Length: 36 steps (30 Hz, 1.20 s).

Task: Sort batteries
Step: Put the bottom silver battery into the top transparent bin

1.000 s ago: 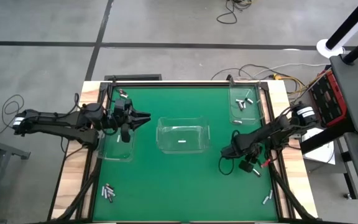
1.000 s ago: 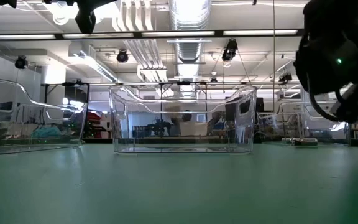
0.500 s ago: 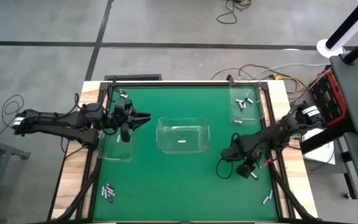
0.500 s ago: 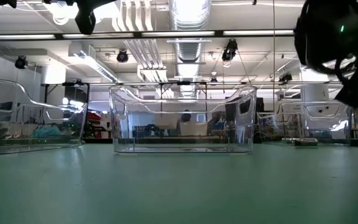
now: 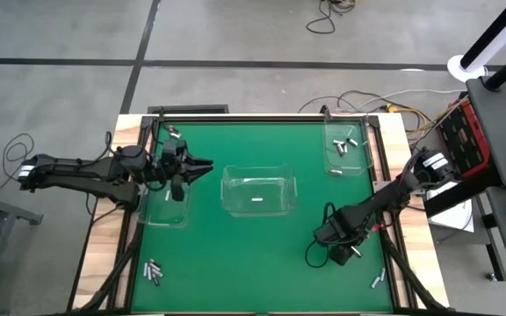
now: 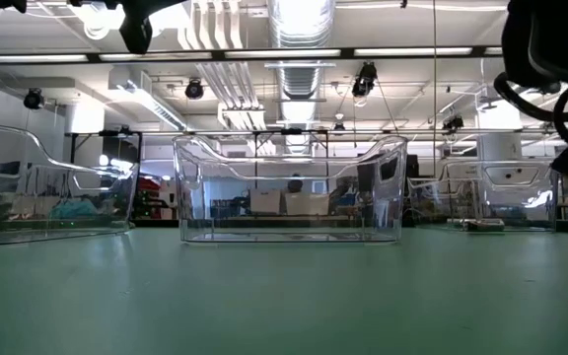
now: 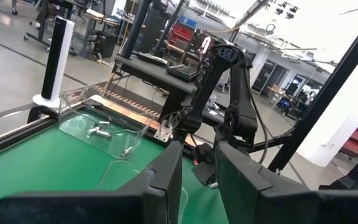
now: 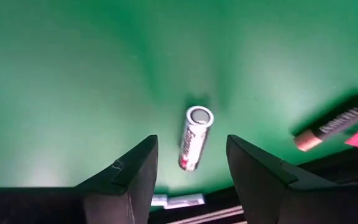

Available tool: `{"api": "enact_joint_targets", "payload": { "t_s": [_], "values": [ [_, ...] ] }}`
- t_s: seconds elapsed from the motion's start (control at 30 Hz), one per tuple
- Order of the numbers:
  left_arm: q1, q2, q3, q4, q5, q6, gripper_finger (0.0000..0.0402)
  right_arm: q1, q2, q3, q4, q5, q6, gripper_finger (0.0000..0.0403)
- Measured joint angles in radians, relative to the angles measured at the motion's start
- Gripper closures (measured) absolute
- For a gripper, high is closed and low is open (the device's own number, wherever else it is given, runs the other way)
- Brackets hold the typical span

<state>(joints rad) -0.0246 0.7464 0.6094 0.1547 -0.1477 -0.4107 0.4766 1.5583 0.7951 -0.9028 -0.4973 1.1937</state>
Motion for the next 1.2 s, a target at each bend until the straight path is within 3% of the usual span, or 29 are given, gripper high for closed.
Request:
{"api": "enact_joint_targets", "payload": {
  "t_s": [0.37, 0.6, 0.87, 1.07, 1.2],
  "values": [
    [0.000, 0.003, 0.000, -0.002, -0.001, 0.001, 0.0324, 0.027, 0.102, -0.002, 0.069, -0.019, 0.010, 0.0297],
    [0.000, 0.003, 0.000, -0.002, -0.001, -0.002, 0.0324, 0.017, 0.064, 0.006, 0.060, -0.005, -0.022, 0.0364],
    [0.000, 0.012, 0.000, -0.002, -0.038, -0.017, 0.0324, -0.116, -0.157, 0.211, -0.214, 0.232, 0.000, 0.0365],
    [0.000, 0.034, 0.000, 0.009, -0.134, -0.016, 0.0324, -0.369, -0.311, 0.391, -0.326, 0.576, -0.106, 0.0363],
    [0.000, 0.049, 0.000, 0.029, -0.134, -0.016, 0.0324, -0.609, -0.362, 0.415, -0.350, 0.670, -0.295, 0.0365]
  ]
}}
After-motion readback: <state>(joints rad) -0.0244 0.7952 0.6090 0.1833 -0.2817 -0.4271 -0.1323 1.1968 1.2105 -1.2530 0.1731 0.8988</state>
